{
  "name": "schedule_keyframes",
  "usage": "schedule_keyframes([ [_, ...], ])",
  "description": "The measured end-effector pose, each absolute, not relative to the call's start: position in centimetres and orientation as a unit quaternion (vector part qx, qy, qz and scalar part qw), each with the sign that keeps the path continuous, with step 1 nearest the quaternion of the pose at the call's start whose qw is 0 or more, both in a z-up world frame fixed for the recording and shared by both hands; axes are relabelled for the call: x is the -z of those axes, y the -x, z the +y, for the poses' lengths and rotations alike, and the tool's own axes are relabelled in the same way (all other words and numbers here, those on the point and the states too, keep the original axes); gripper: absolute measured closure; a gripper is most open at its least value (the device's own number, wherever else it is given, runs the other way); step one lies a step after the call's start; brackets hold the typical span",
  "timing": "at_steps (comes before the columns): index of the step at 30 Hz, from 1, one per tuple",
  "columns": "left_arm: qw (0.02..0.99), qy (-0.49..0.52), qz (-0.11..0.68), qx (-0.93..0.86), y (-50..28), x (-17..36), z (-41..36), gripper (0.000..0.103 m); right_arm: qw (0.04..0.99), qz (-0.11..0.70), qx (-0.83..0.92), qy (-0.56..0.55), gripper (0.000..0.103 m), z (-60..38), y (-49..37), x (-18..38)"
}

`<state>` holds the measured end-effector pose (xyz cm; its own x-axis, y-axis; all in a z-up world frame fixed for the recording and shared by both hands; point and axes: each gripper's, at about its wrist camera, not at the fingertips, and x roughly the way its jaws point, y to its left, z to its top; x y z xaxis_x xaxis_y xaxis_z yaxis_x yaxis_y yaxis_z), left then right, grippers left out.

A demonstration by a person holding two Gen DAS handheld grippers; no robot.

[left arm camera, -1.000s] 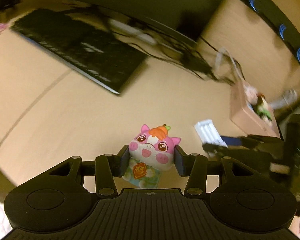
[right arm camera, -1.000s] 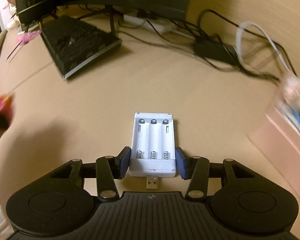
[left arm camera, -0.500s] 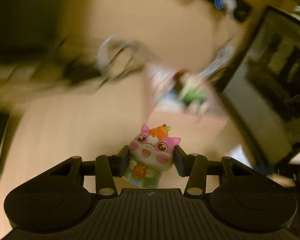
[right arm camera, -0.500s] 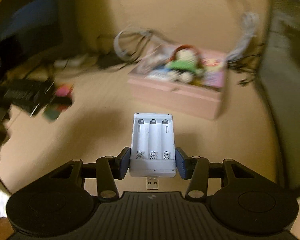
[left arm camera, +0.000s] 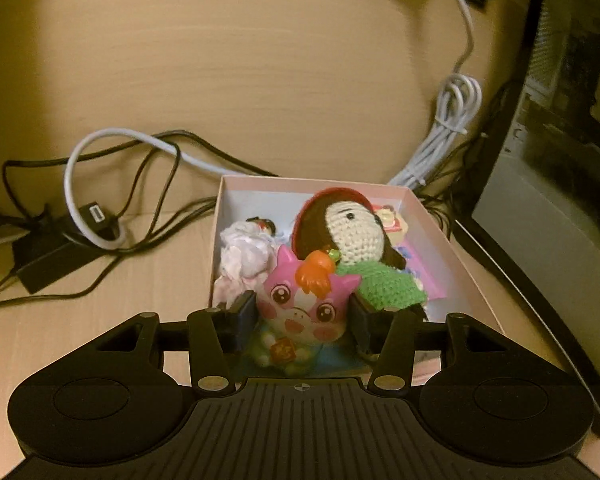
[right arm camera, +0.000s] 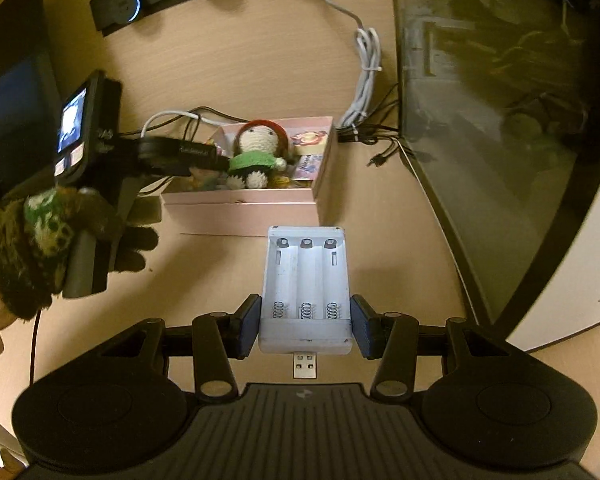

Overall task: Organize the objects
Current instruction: 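Carry the cow and charger over the pink box with both tools, then release the cow into the box with the left tool while the right releases the charger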

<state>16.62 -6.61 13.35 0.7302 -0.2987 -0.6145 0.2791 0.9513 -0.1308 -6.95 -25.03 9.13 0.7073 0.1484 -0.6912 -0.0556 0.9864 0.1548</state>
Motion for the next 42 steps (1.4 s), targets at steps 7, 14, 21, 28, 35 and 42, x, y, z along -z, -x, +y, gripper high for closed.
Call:
schedule_keyframes([
  [7,0.940,0.159,0.251,0.168,-15.3,-16.9,-1.7,0.049,0.919,0.381,-0.075,-0.075,0.056,-25.9,4.5,-9.8],
  [14,0.939,0.210,0.236,0.137,-14.2,-19.2,3.0,0.050,0.946,0.293,-0.094,-0.106,0.056,-26.9,-1.0,-16.5],
  [21,0.922,0.218,0.306,0.090,-12.8,-16.3,6.0,0.050,0.949,0.283,-0.059,-0.126,0.043,-27.8,-10.4,-18.9],
  [28,0.905,0.213,0.354,0.104,-12.3,-13.2,7.3,0.050,0.941,0.320,-0.036,-0.106,0.043,-30.4,-8.4,-13.9],
  [35,0.909,0.173,0.350,0.147,-15.4,-13.5,2.4,0.051,0.916,0.389,-0.021,-0.095,0.043,-30.2,-6.6,-7.7],
  [42,0.928,0.036,0.346,0.135,-17.4,-12.8,-3.5,0.044,0.920,0.386,-0.030,-0.056,0.043,-28.6,-4.8,-6.8],
])
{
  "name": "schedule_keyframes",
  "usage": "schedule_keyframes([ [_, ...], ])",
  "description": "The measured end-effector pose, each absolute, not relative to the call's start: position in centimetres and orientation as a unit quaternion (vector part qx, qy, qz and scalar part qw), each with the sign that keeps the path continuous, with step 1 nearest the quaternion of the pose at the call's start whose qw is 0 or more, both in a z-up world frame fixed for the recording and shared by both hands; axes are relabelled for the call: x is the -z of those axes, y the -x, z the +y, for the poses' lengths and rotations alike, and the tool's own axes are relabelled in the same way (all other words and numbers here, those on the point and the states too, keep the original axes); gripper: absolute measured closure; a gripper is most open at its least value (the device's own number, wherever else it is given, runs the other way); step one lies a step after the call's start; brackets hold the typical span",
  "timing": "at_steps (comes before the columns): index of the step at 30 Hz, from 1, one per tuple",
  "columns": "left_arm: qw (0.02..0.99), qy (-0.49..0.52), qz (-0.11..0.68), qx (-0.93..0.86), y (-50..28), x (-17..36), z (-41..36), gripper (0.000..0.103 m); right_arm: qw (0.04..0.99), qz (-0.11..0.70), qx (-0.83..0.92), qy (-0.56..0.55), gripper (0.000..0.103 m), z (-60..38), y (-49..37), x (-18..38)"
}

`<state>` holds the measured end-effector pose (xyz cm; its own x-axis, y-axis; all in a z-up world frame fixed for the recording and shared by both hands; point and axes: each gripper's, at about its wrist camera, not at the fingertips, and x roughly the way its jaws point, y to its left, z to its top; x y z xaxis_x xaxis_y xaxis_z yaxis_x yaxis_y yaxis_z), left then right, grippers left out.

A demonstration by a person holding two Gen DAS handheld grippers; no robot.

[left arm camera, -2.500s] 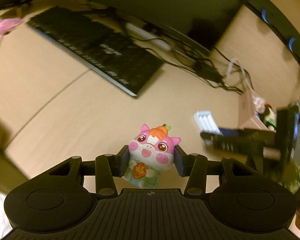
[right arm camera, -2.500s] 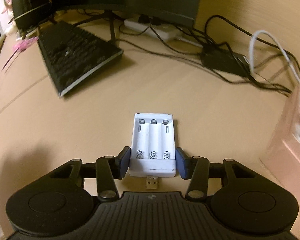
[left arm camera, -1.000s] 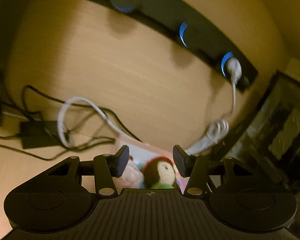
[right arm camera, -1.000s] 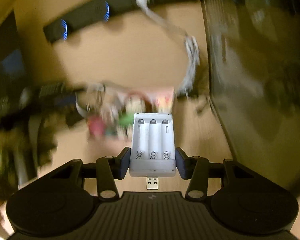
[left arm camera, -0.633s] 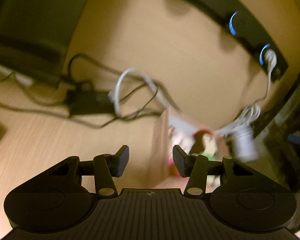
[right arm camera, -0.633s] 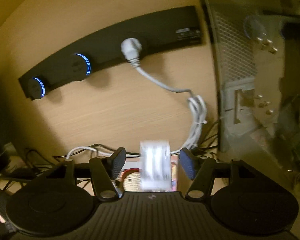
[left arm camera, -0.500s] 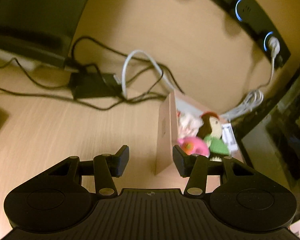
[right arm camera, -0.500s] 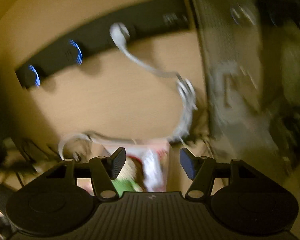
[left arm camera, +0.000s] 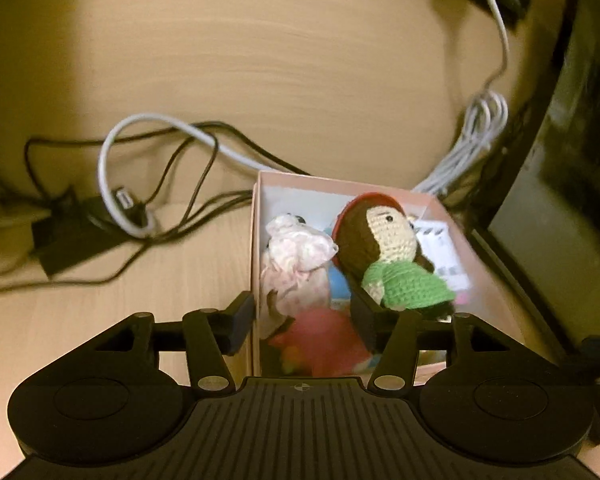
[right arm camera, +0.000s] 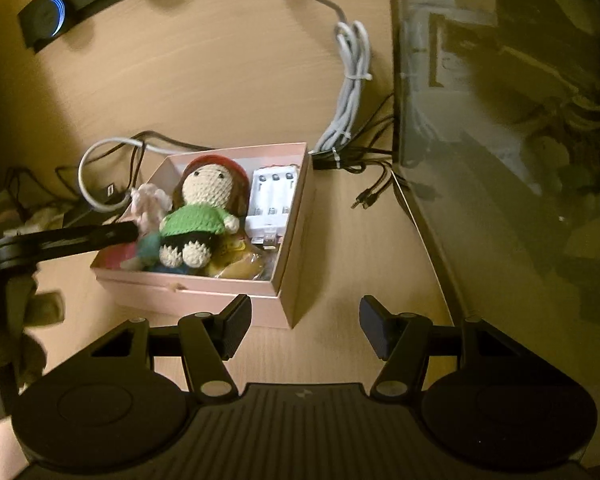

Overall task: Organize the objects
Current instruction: 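Release the cow into the box with the left tool while the right releases the charger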

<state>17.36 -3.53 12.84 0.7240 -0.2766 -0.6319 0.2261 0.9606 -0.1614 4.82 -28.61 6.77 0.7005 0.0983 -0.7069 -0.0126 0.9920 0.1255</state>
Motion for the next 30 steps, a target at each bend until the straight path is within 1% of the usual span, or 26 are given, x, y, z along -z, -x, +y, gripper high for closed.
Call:
schedule_keyframes([
  [1,0.926,0.041,0.350,0.136,-17.3,-13.0,-3.4,0.045,0.923,0.382,-0.030,-0.047,0.042,-28.4,-4.6,-6.8],
  [3,0.924,0.062,0.349,0.141,-16.9,-13.7,-2.5,0.051,0.927,0.373,-0.029,-0.026,0.037,-28.0,-4.3,-6.9],
  [7,0.935,0.069,0.331,0.110,-15.8,-15.0,-0.6,0.053,0.929,0.368,-0.037,0.014,0.035,-27.2,-4.1,-6.1],
  [10,0.920,0.070,0.370,0.106,-17.1,-14.1,-0.1,0.053,0.924,0.380,-0.043,0.021,0.035,-26.4,-5.3,-4.8],
  [12,0.915,0.049,0.387,0.102,-17.7,-13.1,-0.4,0.053,0.922,0.385,-0.042,0.030,0.035,-25.8,-6.4,-3.8],
  [14,0.912,0.023,0.400,0.082,-18.0,-12.4,-0.7,0.046,0.920,0.387,-0.044,0.043,0.036,-25.1,-7.3,-3.0],
  [15,0.912,0.027,0.403,0.077,-17.8,-12.5,-0.4,0.040,0.920,0.386,-0.042,0.052,0.038,-24.7,-7.7,-2.7],
  [16,0.908,0.033,0.412,0.071,-17.7,-12.5,-0.1,0.036,0.920,0.385,-0.040,0.061,0.038,-24.4,-7.9,-2.4],
  [18,0.905,0.038,0.420,0.058,-17.0,-12.6,0.7,0.032,0.920,0.384,-0.042,0.068,0.038,-23.9,-8.1,-2.3],
  [20,0.907,0.039,0.418,0.048,-16.3,-12.5,1.4,0.023,0.921,0.383,-0.049,0.061,0.038,-23.6,-8.2,-2.3],
  [22,0.907,0.043,0.416,0.041,-16.5,-11.9,2.5,0.003,0.923,0.376,-0.048,0.063,0.038,-23.0,-8.4,-2.2],
  [23,0.906,0.047,0.419,0.035,-16.8,-11.7,3.0,0.001,0.924,0.375,-0.048,0.062,0.038,-22.7,-8.7,-2.2],
  [26,0.907,0.059,0.415,0.036,-18.3,-11.4,4.1,0.000,0.925,0.373,-0.044,0.056,0.038,-22.1,-9.9,-2.2],
  [30,0.909,0.041,0.411,0.054,-18.9,-11.5,3.7,0.001,0.925,0.377,-0.023,0.048,0.038,-21.7,-10.7,-2.3],
])
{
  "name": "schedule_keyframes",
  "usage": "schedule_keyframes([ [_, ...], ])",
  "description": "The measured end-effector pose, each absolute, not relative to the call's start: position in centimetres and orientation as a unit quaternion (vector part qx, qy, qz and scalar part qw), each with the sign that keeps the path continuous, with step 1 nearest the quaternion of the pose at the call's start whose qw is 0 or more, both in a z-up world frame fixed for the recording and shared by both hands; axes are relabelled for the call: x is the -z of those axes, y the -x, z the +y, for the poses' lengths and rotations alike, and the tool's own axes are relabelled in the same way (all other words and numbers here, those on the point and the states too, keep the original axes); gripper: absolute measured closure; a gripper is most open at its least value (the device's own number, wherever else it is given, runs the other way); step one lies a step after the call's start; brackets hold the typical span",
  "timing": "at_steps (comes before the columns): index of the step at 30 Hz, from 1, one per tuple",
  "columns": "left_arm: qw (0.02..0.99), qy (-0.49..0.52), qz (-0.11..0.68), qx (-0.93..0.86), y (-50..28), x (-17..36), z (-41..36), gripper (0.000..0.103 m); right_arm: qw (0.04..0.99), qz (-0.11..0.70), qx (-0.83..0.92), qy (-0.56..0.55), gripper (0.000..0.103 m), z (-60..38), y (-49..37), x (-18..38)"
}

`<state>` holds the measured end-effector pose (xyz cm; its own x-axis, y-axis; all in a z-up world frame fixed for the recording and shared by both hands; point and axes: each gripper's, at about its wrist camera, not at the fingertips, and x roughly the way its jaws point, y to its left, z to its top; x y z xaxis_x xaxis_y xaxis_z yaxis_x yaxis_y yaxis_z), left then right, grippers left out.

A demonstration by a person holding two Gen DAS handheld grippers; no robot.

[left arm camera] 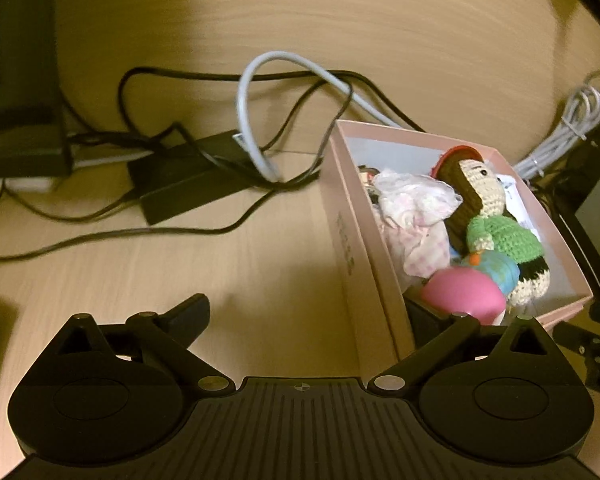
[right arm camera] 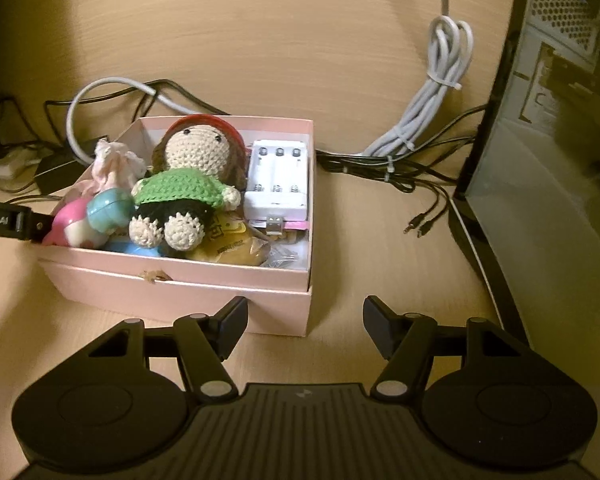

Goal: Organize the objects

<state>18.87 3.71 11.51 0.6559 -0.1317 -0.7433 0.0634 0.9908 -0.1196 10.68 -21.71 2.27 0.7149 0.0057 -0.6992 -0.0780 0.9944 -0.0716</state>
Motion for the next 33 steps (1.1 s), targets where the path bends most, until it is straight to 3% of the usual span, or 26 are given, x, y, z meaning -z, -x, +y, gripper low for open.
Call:
schedule_keyframes([
  [4,0.929,0.059,0.360,0.053,-15.8,-13.9,3.8,0.002,0.926,0.375,0.007,0.030,0.036,-22.2,-9.6,-2.4],
  [6,0.938,0.071,0.335,0.051,-13.1,-15.2,4.2,0.002,0.926,0.378,0.009,-0.004,0.020,-22.9,-8.0,-2.9],
  [12,0.921,0.050,0.375,0.094,-4.3,-12.9,3.0,0.002,0.920,0.390,0.018,-0.043,0.002,-22.2,0.2,-2.8],
  [17,0.909,0.010,0.412,0.067,-0.7,-8.9,0.4,0.002,0.910,0.415,-0.007,0.002,0.000,-20.2,4.3,-0.7],
  [22,0.930,-0.015,0.367,0.016,-0.1,-7.5,-1.7,0.002,0.907,0.421,-0.016,0.008,0.000,-19.9,3.4,1.0],
  [33,0.941,0.001,0.338,-0.026,-2.6,-6.9,-2.3,0.001,0.939,0.339,-0.049,0.013,0.000,-21.5,1.2,2.5],
])
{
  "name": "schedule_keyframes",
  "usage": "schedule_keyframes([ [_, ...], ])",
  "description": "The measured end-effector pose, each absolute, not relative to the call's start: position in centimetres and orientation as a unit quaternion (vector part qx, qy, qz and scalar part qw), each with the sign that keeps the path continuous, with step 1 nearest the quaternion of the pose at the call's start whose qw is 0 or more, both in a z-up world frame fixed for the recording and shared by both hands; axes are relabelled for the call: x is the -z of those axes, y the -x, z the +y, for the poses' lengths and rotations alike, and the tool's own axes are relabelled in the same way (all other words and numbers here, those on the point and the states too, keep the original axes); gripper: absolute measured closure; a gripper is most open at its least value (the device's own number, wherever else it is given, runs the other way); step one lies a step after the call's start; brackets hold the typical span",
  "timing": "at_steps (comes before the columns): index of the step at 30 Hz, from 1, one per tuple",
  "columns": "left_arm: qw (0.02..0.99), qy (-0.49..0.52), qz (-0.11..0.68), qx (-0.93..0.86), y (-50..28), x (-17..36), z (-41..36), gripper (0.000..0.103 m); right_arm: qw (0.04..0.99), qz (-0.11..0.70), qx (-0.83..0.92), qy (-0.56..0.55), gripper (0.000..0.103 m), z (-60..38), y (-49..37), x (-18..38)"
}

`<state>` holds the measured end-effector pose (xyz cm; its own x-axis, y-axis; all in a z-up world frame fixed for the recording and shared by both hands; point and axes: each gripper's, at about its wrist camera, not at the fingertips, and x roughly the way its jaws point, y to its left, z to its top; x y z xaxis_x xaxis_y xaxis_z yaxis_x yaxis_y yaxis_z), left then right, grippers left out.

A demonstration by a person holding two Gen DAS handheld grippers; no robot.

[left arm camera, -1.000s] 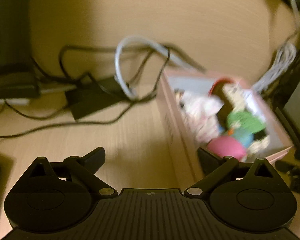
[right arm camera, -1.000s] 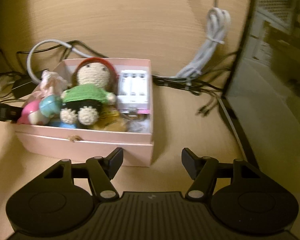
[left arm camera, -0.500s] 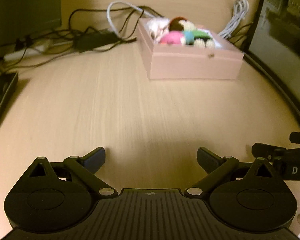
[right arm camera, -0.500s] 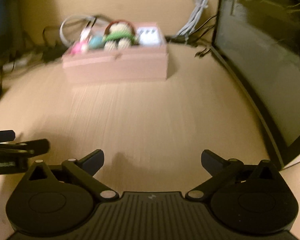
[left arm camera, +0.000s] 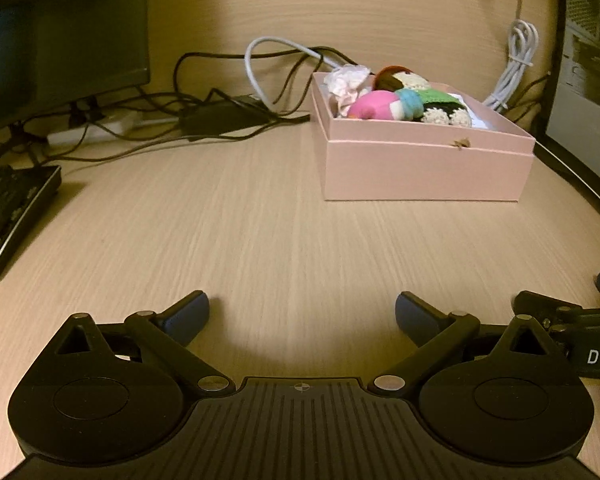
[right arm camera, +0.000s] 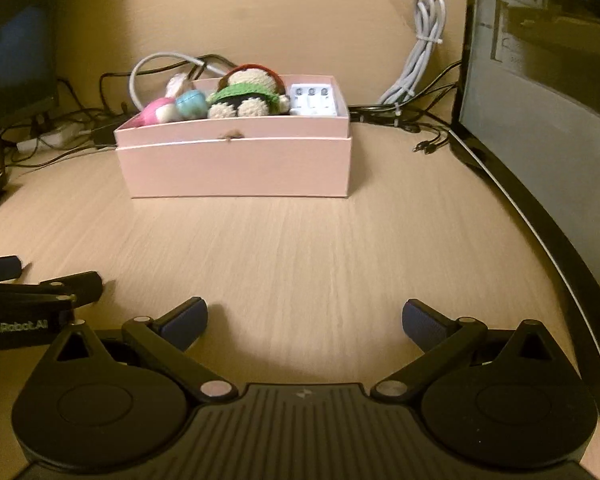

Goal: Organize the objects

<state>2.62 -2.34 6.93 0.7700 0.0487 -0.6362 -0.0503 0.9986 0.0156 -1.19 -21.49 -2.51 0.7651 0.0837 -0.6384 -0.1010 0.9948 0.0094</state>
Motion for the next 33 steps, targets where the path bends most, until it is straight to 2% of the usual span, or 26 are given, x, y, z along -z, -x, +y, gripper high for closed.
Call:
schedule_keyframes([
  [33,0.941,0.003,0.338,-0.029,-3.0,-6.8,-2.2,0.001,0.939,0.340,-0.054,0.015,0.000,-21.0,-0.6,2.6],
])
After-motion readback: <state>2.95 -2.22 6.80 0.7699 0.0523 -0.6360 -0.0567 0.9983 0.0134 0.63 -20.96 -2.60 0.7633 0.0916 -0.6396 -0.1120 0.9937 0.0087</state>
